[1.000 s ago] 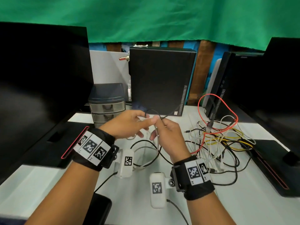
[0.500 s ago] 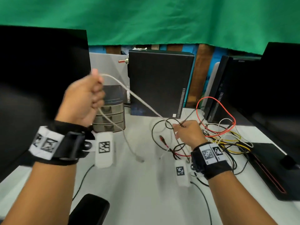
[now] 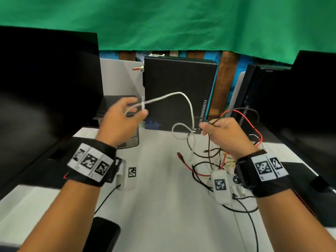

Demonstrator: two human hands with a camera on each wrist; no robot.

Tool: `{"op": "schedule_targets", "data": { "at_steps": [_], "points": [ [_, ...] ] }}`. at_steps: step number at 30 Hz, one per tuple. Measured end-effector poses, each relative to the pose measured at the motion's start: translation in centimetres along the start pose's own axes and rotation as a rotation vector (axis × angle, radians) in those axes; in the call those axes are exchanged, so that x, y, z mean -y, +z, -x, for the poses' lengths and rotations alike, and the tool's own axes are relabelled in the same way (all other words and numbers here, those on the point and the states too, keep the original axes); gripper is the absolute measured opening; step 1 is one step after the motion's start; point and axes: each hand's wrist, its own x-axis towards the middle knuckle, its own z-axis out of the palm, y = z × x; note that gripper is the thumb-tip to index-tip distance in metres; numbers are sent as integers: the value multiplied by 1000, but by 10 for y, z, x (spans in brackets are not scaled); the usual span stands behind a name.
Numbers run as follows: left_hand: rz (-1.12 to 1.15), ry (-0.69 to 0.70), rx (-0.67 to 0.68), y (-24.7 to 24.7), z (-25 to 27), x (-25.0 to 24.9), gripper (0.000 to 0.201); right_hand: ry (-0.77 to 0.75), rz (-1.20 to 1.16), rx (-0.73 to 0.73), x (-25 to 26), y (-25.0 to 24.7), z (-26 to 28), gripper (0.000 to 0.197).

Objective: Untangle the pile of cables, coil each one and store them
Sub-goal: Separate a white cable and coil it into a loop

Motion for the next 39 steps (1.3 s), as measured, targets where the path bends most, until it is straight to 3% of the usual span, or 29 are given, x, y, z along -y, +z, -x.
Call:
{"op": "schedule_targets", "data": {
  "at_steps": [3,8,15,19,26,30,35,39],
  "points": [
    [-100,127,183,18,10,-9,51,-104,31,79,20,5,7,34],
    [83,196,399,30,24,-21,27,-240,41,190,41,16,19,39],
    [234,245,292,30,22,-22,17,-195,107,252,46,28,21,52],
    [258,271,286,28,22,-22,25,-98,144,285,46,32,18,54],
    [63,332,292,24,19,-21,9,-113,78,366,42,42,17,58],
    [-10,310,253,26,17,-18,21,-124,46,338,44,43,18,60],
    [127,313,411,21,21,-22,17,-146,0,313,46,38,16,55],
    [131,341,330,23,21,-20,11,-145,12,302,46,39,16,55]
  ]
}}
